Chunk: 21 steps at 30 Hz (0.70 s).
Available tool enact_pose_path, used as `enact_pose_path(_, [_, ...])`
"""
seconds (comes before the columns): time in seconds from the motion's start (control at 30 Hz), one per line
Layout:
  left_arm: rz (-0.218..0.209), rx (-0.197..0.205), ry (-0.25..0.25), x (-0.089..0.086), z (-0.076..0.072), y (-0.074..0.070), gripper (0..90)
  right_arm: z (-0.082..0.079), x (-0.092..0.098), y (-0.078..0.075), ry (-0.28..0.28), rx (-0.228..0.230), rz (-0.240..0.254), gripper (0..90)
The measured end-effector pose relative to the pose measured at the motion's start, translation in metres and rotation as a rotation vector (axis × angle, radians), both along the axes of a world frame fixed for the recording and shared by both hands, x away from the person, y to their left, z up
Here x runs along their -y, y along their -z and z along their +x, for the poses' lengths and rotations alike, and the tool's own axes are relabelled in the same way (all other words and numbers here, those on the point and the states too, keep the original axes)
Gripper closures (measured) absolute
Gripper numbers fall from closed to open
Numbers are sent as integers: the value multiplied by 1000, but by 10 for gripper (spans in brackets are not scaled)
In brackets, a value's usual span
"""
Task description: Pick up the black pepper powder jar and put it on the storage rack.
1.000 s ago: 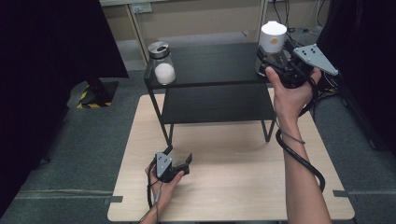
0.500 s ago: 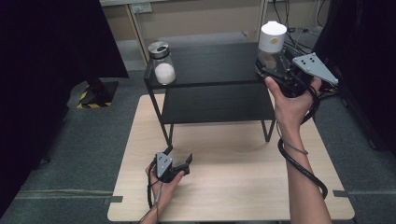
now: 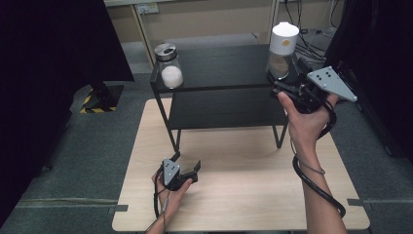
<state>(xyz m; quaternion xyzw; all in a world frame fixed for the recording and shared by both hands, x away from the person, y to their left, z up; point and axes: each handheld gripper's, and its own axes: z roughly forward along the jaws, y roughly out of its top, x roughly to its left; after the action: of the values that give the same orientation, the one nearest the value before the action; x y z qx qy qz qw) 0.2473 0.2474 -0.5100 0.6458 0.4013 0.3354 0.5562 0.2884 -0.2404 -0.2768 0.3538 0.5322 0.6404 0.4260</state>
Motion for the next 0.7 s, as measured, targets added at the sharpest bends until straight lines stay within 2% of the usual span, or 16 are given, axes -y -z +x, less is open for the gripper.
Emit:
enact_pose_path(0.33, [2, 0, -1, 0, 0, 0, 113, -14, 5, 15, -25, -2, -1, 102])
enact_pose_path(0.7, [1, -1, -2, 0, 0, 0, 113, -30, 12, 38, -54, -30, -3, 102])
